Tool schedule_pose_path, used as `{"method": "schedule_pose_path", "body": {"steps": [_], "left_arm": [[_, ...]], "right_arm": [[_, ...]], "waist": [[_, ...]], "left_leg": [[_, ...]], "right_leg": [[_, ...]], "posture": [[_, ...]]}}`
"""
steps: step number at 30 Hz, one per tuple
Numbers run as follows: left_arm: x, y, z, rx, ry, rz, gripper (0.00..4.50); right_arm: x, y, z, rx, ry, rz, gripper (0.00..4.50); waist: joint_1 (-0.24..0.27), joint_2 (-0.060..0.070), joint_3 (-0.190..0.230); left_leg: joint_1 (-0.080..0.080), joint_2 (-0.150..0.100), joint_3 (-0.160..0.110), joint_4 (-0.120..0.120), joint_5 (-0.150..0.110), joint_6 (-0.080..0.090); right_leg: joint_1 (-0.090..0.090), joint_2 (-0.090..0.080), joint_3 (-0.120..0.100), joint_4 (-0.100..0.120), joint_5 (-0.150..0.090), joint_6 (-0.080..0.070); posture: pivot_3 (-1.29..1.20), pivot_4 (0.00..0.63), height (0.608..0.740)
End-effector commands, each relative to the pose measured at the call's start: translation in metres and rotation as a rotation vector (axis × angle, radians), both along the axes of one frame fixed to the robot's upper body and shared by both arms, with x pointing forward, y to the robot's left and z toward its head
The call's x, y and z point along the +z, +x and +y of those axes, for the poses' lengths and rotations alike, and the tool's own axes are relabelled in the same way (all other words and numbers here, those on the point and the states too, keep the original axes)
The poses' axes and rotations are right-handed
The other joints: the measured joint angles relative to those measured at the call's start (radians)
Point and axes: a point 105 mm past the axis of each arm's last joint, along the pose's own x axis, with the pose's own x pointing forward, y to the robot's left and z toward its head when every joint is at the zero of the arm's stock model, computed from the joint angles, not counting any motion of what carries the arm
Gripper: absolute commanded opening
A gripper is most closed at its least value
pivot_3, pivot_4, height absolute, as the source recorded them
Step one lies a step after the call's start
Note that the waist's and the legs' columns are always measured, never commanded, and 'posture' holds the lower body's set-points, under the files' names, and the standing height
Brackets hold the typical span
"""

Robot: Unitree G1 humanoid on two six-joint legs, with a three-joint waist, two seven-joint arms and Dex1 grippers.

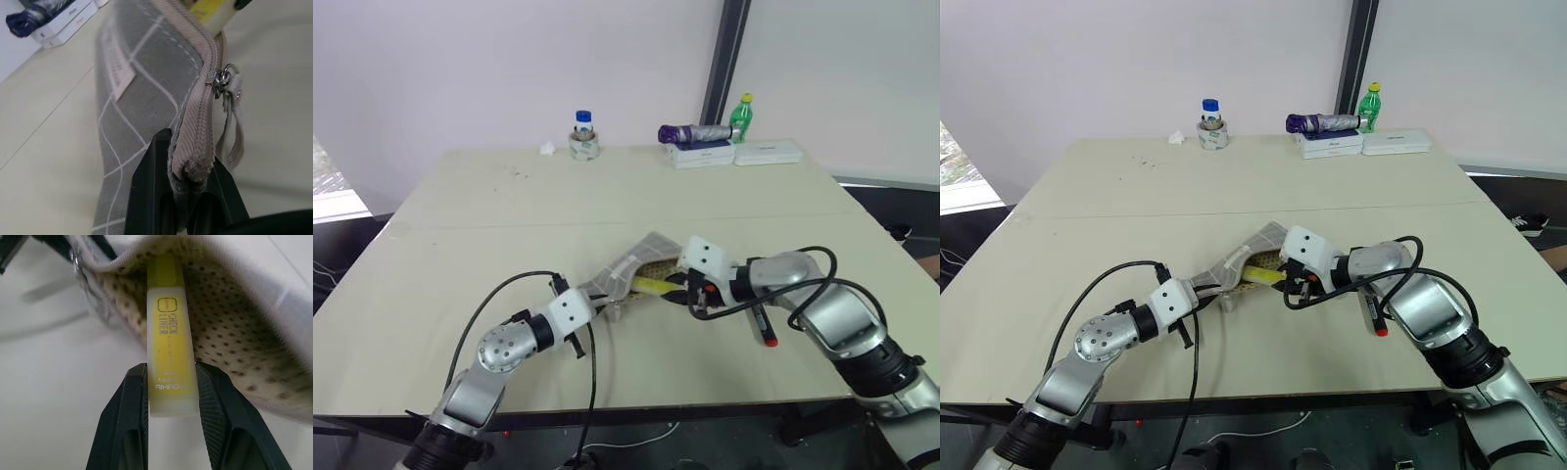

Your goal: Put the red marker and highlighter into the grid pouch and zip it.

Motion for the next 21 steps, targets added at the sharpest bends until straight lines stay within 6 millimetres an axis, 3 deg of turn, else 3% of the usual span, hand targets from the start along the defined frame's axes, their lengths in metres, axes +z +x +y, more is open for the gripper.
{"method": "schedule_pose_path", "body": {"steps": [1, 5, 11, 16, 21], "left_arm": [[0.009, -0.005, -0.004, -0.028, -0.010, -0.027, 0.00], [0.013, 0.002, 0.002, 0.036, -0.073, -0.006, 0.00], [0.021, 0.018, 0.008, 0.154, -0.203, 0.025, 0.00], [0.028, 0.032, 0.008, 0.237, -0.307, 0.042, 0.00], [0.031, 0.036, 0.004, 0.240, -0.326, 0.039, 0.00]], "right_arm": [[0.021, 0.004, 0.004, 0.017, 0.026, -0.082, 2.33], [0.032, 0.009, -0.012, -0.041, 0.029, -0.128, 4.42], [0.040, 0.005, -0.061, -0.189, 0.054, -0.117, 4.47], [0.000, 0.002, -0.117, -0.444, 0.051, 0.021, 4.47], [-0.033, -0.006, -0.146, -0.629, 0.093, 0.143, 4.47]], "waist": [[0.000, 0.000, 0.000], [0.002, 0.000, 0.000], [0.004, 0.000, 0.000], [0.005, 0.000, 0.000], [0.002, 0.000, 0.000]], "left_leg": [[0.000, 0.000, 0.000, 0.000, 0.000, 0.000], [0.000, 0.000, -0.002, 0.000, 0.000, 0.001], [0.000, 0.000, -0.003, 0.000, -0.001, 0.002], [0.001, -0.001, -0.004, 0.000, -0.001, 0.002], [0.002, -0.001, -0.003, 0.001, -0.001, 0.002]], "right_leg": [[0.000, 0.000, 0.000, -0.001, 0.000, 0.000], [0.003, 0.000, -0.002, -0.005, 0.000, 0.000], [0.007, 0.000, -0.004, -0.009, 0.000, 0.000], [0.010, 0.000, -0.007, -0.011, 0.000, 0.001], [0.009, 0.000, -0.006, -0.010, 0.001, 0.001]], "posture": [[0.00, 0.150, 0.740], [0.00, 0.150, 0.740], [0.00, 0.150, 0.740], [0.00, 0.150, 0.740], [0.00, 0.150, 0.740]]}}
